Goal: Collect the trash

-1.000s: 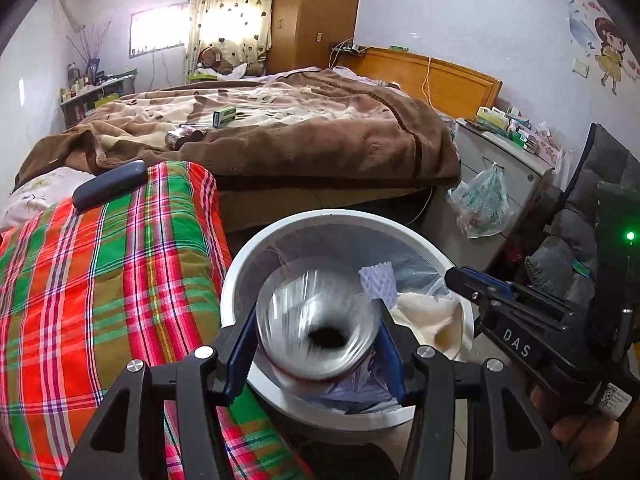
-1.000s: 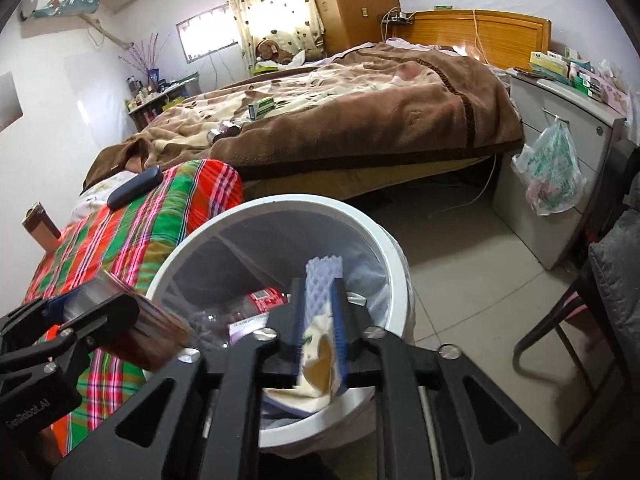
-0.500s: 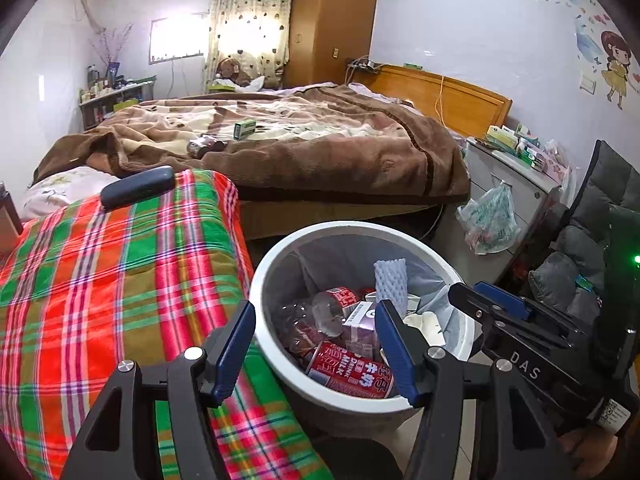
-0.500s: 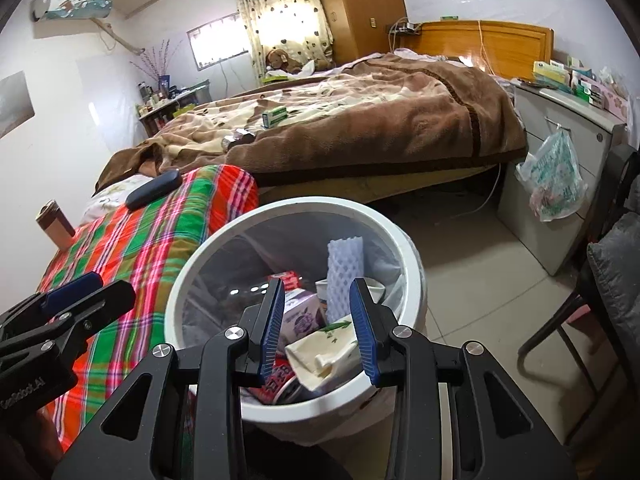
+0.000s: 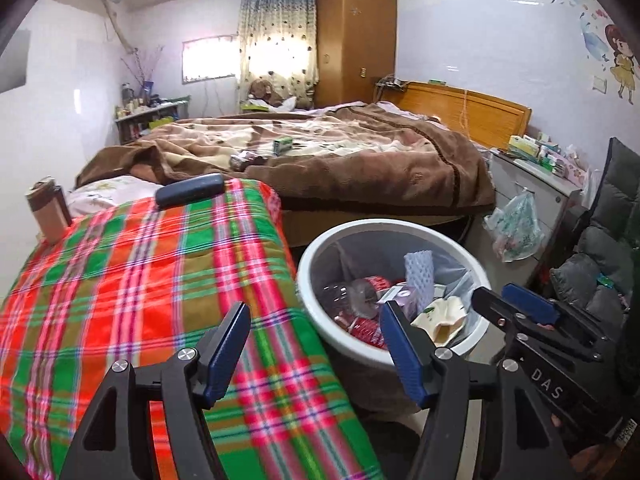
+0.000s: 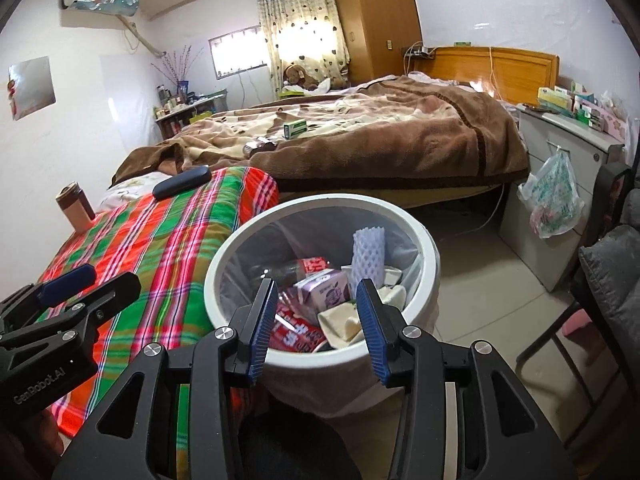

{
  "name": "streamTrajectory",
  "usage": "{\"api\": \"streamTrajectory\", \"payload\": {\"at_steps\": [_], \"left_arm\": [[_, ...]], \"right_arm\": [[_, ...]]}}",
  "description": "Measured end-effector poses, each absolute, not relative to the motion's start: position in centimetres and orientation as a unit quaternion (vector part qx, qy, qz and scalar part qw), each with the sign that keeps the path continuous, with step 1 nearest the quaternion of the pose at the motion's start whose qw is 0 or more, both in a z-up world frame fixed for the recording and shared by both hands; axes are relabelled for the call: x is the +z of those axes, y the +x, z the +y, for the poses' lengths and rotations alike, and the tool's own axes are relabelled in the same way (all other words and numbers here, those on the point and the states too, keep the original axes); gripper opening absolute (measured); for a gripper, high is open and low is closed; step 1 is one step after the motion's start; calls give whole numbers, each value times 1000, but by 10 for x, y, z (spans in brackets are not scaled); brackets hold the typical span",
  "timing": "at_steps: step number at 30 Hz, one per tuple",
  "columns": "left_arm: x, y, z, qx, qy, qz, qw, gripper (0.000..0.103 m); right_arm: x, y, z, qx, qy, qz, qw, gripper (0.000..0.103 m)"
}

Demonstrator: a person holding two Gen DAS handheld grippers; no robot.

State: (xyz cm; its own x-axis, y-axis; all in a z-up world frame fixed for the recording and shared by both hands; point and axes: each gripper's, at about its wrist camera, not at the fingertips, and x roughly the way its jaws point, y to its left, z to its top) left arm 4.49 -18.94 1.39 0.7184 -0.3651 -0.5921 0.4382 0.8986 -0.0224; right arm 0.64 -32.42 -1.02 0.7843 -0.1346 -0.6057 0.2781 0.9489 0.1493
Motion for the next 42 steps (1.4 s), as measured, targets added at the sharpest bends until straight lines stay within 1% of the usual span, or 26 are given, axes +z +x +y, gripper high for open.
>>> {"api": "streamTrajectory", "payload": {"at_steps": [8, 19, 42], "left_arm": [[10, 25, -168, -173, 61, 296, 938, 67], [5, 13, -151, -158, 49, 297, 941, 67], [9, 4, -145, -150, 44, 295, 943, 67]], "right_arm": [[-8, -4, -308, -102, 108, 298, 943, 43], [-12, -6, -298, -91, 105, 296, 945, 43], [-12, -9, -287, -83, 101, 291, 948, 43]]}}
